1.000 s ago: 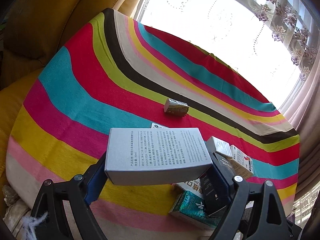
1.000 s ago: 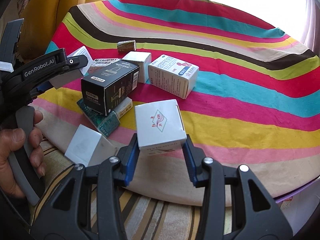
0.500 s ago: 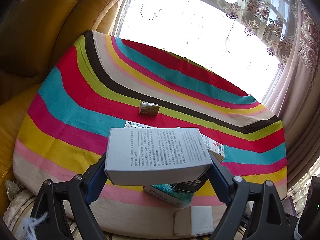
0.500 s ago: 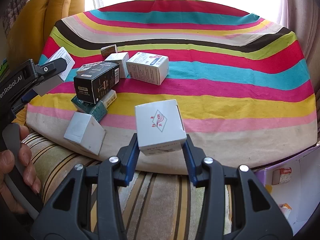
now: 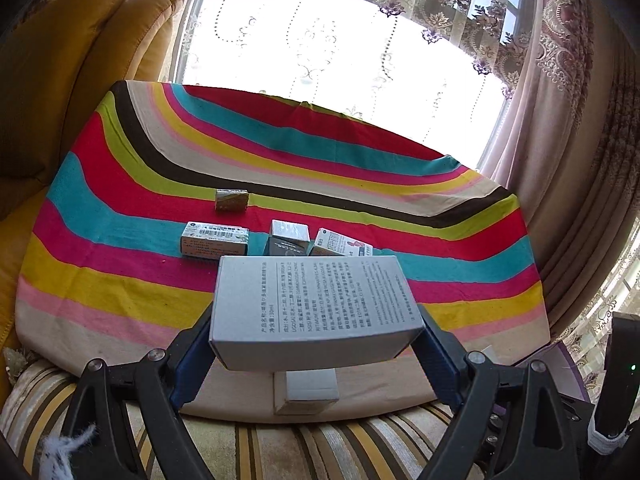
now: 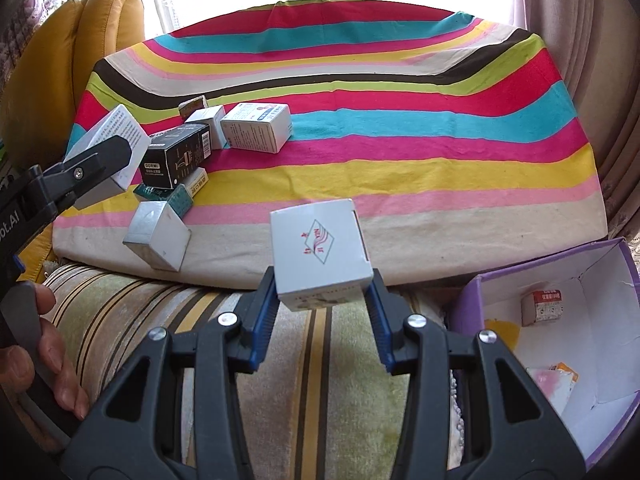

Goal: Organize objects
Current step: 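Carry the white logo box and white printed box over the purple box, then open the right tool to drop the logo box while the left tool drops the printed box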

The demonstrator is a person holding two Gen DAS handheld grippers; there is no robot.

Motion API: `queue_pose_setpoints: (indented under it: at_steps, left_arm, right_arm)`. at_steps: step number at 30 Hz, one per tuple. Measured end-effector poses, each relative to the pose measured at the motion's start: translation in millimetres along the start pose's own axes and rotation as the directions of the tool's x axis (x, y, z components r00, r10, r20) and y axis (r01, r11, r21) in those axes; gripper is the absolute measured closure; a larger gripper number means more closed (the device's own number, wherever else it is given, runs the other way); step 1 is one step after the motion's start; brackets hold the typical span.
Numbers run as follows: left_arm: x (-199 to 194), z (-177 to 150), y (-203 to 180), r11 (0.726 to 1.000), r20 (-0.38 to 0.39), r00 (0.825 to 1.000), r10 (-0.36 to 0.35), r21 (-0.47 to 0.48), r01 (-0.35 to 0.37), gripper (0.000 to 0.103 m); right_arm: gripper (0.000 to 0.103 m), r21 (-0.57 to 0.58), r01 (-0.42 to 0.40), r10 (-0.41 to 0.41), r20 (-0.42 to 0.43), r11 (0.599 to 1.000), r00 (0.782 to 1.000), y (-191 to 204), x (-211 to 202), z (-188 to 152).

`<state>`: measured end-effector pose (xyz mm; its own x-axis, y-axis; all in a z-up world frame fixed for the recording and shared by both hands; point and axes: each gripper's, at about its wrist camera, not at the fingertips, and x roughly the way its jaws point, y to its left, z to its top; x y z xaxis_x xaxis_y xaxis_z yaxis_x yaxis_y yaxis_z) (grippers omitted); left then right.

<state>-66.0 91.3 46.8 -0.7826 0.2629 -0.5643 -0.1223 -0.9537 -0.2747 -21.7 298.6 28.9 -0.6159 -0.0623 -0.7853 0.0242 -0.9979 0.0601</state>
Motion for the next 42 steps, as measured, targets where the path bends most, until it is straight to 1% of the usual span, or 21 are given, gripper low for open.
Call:
queue_pose_setpoints:
  at_steps: [9,16,21,28,34,42]
  left_arm:
    - [-2.7,-14.3,-37.1,0.995,-0.077,0.994,-0.08,0.059,0.084,0.013]
    - [0.5,-29.8,-77.2,0.98,-0.151,0.978,-0.145,0.116,0.163,0.013]
    - [2.7,-37.3,-103.9,0.966,-0.19,0.966,-0.177,0.154,0.207,0.013]
    - [6.9,-48.1,-143.2,0.939,-0.247,0.944,-0.218,0.211,0.273,0.013]
    - [11.6,-56.6,-172.5,0.912,-0.286,0.926,-0.245,0.255,0.32,0.013]
    - [14.7,-67.9,-207.8,0.869,-0.329,0.901,-0.282,0.31,0.385,0.013]
  right_arm:
    - [0.056,0.07,0.022,-0.023,0.004,0.997,1.0,-34.2,-22.7,-14.9]
    - [0.056,0.12,0.06,-0.061,0.005,0.991,0.998,-67.7,-37.4,-26.8]
    - [0.056,0.163,0.095,-0.096,-0.001,0.982,0.995,-95.8,-45.6,-38.5]
    - [0.056,0.23,0.151,-0.151,-0.017,0.961,0.988,-137.8,-57.2,-56.8]
    - [0.056,0.29,0.204,-0.203,-0.034,0.935,0.979,-170.3,-69.0,-70.8]
    - [0.056,0.325,0.286,-0.287,-0.045,0.902,0.957,-198.0,-82.5,-79.5]
